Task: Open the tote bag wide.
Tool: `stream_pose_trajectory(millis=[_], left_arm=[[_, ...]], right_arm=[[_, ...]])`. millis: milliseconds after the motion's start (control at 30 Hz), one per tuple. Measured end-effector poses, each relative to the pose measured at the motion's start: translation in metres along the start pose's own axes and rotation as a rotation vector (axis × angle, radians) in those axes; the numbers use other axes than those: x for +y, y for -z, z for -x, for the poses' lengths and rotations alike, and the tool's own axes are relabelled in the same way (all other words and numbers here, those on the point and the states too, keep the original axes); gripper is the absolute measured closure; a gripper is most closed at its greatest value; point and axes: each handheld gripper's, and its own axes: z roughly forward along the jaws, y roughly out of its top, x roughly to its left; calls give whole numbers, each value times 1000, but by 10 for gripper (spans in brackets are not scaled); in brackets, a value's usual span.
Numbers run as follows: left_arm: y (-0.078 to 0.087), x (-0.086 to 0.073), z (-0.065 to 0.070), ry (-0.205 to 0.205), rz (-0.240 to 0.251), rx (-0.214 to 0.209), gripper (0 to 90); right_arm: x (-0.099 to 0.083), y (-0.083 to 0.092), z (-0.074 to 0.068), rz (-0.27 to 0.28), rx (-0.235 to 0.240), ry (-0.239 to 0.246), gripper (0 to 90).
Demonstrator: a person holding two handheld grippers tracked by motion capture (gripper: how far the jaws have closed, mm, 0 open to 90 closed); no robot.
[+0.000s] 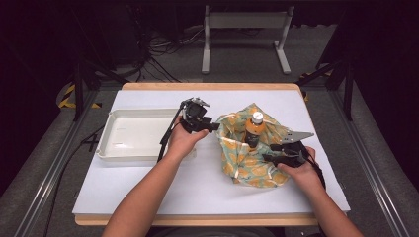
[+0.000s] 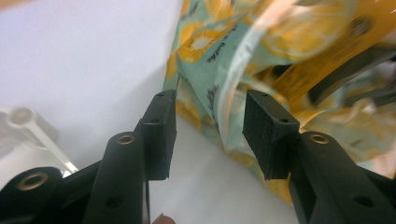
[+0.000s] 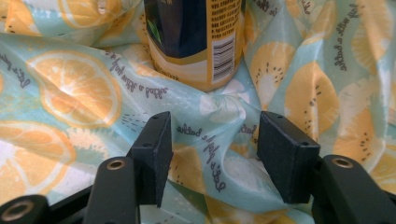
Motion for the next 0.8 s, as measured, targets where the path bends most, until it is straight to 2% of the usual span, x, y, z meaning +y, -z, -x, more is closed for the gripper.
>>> stream_pose_trajectory(millis=[33,133,300,400,500,567,600,633,800], left_arm=[[0,0,0,0,0,0,549],[14,3,11,-30,56,-21,555],[28,3,41,-115,127,-85,569],[26,-1,51,-137,132,-129,574],[21,-8,58,-150,134,-191,596],[16,-13,64,-172,120,-209,605],[16,-13,64,-172,120,-209,608],[9,-18,69,-193,101,-211,615],[-5,-27,72,-203,58,-216,646]], right_arm=[[0,0,0,2,2,-2,456],[0,0,0,4,3,-4,457],[1,0,0,9,7,-9,456],[0,0,0,11,12,-15,455],[0,0,0,14,14,-17,455],[0,0,0,14,15,-17,455],[0,0,1,14,17,-19,454],[-1,0,1,14,18,-22,455],[0,-1,0,14,20,-21,454]])
